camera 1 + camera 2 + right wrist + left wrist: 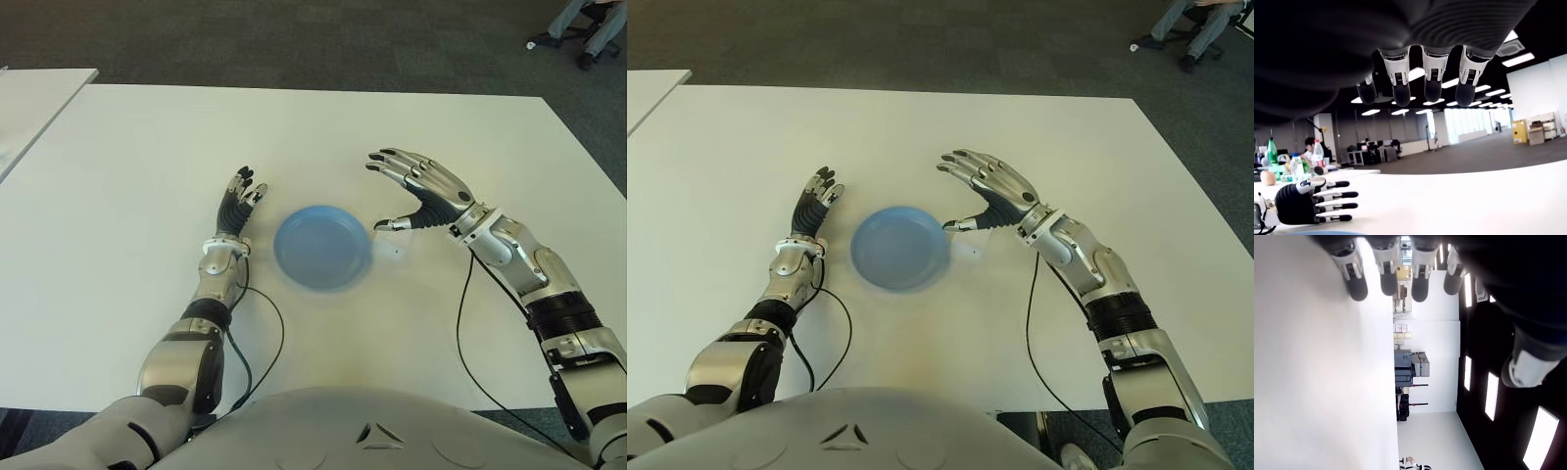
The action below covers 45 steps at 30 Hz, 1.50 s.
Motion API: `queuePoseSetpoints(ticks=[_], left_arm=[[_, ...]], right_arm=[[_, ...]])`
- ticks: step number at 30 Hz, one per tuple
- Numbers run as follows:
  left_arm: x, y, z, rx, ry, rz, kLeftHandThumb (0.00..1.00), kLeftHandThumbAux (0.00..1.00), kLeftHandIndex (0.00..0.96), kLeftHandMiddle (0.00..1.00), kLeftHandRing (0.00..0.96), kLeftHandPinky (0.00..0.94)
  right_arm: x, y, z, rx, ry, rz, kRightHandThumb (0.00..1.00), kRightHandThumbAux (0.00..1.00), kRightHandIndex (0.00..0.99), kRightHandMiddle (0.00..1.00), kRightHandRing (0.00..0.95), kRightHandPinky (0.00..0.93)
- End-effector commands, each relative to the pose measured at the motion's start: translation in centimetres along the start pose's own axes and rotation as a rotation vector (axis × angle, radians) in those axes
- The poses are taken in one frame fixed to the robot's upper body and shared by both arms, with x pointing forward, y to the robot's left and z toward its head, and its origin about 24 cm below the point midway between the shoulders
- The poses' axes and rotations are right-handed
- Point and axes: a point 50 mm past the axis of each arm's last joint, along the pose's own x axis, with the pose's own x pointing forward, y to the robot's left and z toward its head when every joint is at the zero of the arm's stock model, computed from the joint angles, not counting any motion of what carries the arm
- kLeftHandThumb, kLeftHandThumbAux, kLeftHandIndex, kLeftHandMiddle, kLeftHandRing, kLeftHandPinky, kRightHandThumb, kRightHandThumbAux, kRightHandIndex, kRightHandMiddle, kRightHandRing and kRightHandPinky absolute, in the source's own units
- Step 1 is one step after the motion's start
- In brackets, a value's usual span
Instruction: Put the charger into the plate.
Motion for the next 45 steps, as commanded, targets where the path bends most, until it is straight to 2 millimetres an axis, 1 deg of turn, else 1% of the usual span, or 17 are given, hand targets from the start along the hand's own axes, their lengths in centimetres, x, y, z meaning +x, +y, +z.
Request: queuePoseSetpoints(ticks=[1, 7, 14, 16, 21, 25, 31, 39, 45], left_arm=[[-2.0, 0.1, -3.3, -0.006, 0.174, 0.021, 0.000, 0.533, 0.014, 0.101, 0.067, 0.014], [-2.0, 0.2, -3.3, -0.013, 0.169, 0.021, 0.000, 0.540, 0.015, 0.103, 0.071, 0.025], [-2.0, 0.3, -3.3, -0.018, 0.170, 0.020, 0.000, 0.540, 0.017, 0.106, 0.073, 0.025], [-2.0, 0.3, -3.3, -0.018, 0.171, 0.020, 0.000, 0.538, 0.019, 0.105, 0.072, 0.023], [-1.9, 0.4, -3.2, -0.017, 0.168, 0.022, 0.000, 0.535, 0.020, 0.104, 0.070, 0.019], [-1.9, 0.4, -3.2, -0.015, 0.166, 0.024, 0.000, 0.530, 0.018, 0.104, 0.069, 0.016], [-1.9, 0.3, -3.2, -0.011, 0.164, 0.021, 0.000, 0.524, 0.017, 0.110, 0.074, 0.023], [-1.9, 0.3, -3.2, -0.005, 0.167, 0.022, 0.000, 0.524, 0.011, 0.110, 0.074, 0.011], [-2.0, 0.4, -3.3, -0.005, 0.163, 0.027, 0.000, 0.528, 0.016, 0.110, 0.078, 0.029]], right_arm=[[-0.5, 0.5, -0.4, -0.010, 0.025, 0.021, 0.337, 0.273, 0.000, 0.000, 0.000, 0.000], [-0.5, 0.5, -0.5, -0.016, 0.026, 0.025, 0.349, 0.285, 0.000, 0.000, 0.000, 0.000], [-0.5, 0.6, -0.4, -0.018, 0.040, 0.018, 0.341, 0.288, 0.000, 0.000, 0.000, 0.000], [-0.5, 0.8, -0.1, -0.019, 0.076, -0.001, 0.334, 0.283, 0.000, 0.000, 0.000, 0.000], [-1.0, 1.4, 1.3, 0.036, 0.243, -0.075, 0.317, 0.269, 0.000, 0.000, 0.000, 0.001], [-1.2, 1.5, 2.1, 0.058, 0.297, -0.083, 0.314, 0.259, 0.000, 0.000, 0.000, 0.010], [-1.6, 1.7, 2.8, 0.072, 0.351, -0.039, 0.318, 0.236, 0.000, 0.000, 0.000, 0.002], [-2.3, 2.4, 2.9, 0.038, 0.360, 0.031, 0.329, 0.211, 0.000, 0.000, 0.000, 0.000], [-2.8, 2.7, 2.9, 0.012, 0.359, 0.083, 0.317, 0.193, 0.000, 0.000, 0.000, 0.000]])
